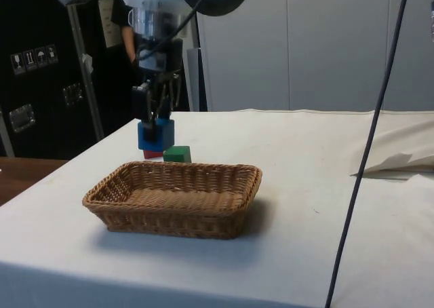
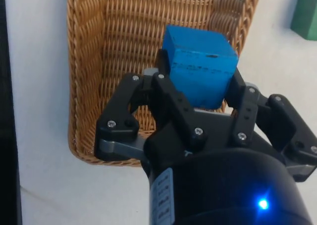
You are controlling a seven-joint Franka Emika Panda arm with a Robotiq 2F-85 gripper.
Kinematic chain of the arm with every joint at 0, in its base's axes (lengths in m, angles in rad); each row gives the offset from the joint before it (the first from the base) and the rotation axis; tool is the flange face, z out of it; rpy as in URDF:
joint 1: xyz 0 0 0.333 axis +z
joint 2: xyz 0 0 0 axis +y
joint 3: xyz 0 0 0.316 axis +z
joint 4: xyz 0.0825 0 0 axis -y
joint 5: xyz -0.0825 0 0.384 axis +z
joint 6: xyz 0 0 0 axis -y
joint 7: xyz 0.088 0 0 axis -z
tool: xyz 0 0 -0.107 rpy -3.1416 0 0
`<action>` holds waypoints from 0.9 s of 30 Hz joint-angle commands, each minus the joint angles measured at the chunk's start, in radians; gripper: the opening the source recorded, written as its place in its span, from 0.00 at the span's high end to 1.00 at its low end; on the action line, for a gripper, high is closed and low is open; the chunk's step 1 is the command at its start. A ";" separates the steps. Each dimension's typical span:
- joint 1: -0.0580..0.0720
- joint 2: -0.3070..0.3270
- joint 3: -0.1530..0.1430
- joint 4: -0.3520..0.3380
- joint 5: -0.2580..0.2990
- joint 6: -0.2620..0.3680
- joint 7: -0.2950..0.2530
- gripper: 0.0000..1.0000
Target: Pick up the blue cube and place it into the basket.
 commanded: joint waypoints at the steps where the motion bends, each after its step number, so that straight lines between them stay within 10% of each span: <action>1: 0.005 0.005 -0.005 0.001 -0.020 0.007 0.014 0.96; 27: 0.011 0.124 0.009 0.007 -0.156 0.094 0.058 0.96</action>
